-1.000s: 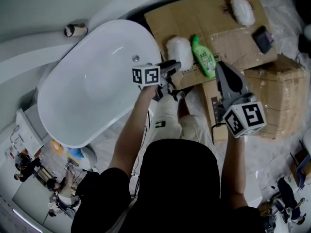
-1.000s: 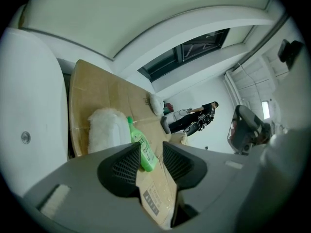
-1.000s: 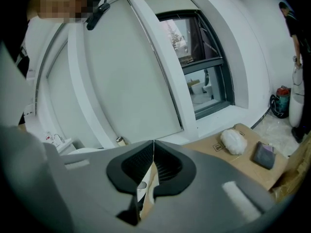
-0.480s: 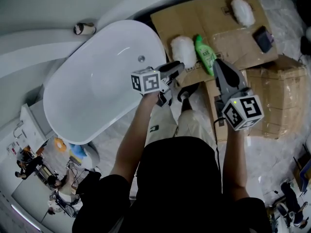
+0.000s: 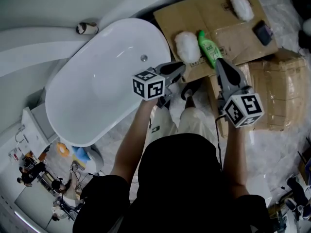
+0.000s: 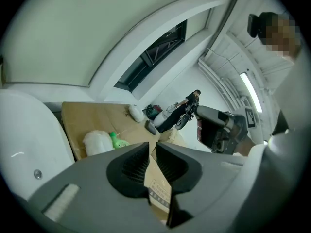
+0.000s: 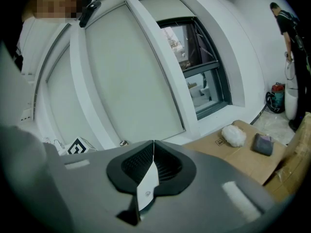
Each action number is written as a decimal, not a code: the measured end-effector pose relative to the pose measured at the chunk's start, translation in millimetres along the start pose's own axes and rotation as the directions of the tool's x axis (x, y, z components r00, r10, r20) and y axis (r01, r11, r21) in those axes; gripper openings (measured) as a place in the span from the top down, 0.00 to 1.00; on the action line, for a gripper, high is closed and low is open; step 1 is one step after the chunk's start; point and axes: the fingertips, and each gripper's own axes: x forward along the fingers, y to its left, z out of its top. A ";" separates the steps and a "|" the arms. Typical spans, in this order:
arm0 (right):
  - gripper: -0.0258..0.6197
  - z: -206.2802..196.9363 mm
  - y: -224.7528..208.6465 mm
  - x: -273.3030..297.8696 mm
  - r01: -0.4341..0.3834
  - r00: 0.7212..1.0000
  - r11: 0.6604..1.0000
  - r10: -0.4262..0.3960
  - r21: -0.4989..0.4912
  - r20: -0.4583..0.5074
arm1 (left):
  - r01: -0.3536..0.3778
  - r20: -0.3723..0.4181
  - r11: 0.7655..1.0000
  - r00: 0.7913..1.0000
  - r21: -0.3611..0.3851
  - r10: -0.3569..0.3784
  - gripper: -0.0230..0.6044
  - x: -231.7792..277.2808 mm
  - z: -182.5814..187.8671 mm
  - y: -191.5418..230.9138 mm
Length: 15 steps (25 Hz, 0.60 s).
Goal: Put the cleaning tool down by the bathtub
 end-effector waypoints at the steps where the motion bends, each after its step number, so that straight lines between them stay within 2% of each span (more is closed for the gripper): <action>1: 0.95 -0.3 5.2 -3.6 0.010 1.000 1.000 -0.010 0.000 0.008 | 0.002 0.007 1.000 1.000 0.013 -0.003 0.91 -5.9 0.2 -3.0; 5: 0.95 0.1 34.2 -20.1 0.043 0.998 0.999 -0.043 -0.006 0.048 | 0.031 0.009 0.998 0.999 0.061 -0.031 0.93 -35.5 -3.0 -19.6; 7: 0.95 1.2 51.1 -28.4 0.062 0.996 0.998 -0.061 -0.013 0.070 | 0.053 0.000 0.992 0.999 0.112 -0.053 0.93 -52.4 -3.1 -32.2; 10: 0.95 2.3 75.7 -41.5 0.091 0.991 0.996 -0.088 -0.019 0.104 | 0.079 -0.015 0.974 0.997 0.214 -0.077 0.93 -76.4 -3.0 -53.7; 15: 0.95 -1.3 115.7 -66.4 0.137 0.979 0.990 -0.131 -0.033 0.155 | 0.116 -0.004 0.935 0.993 0.335 -0.122 0.96 -109.7 -1.1 -85.7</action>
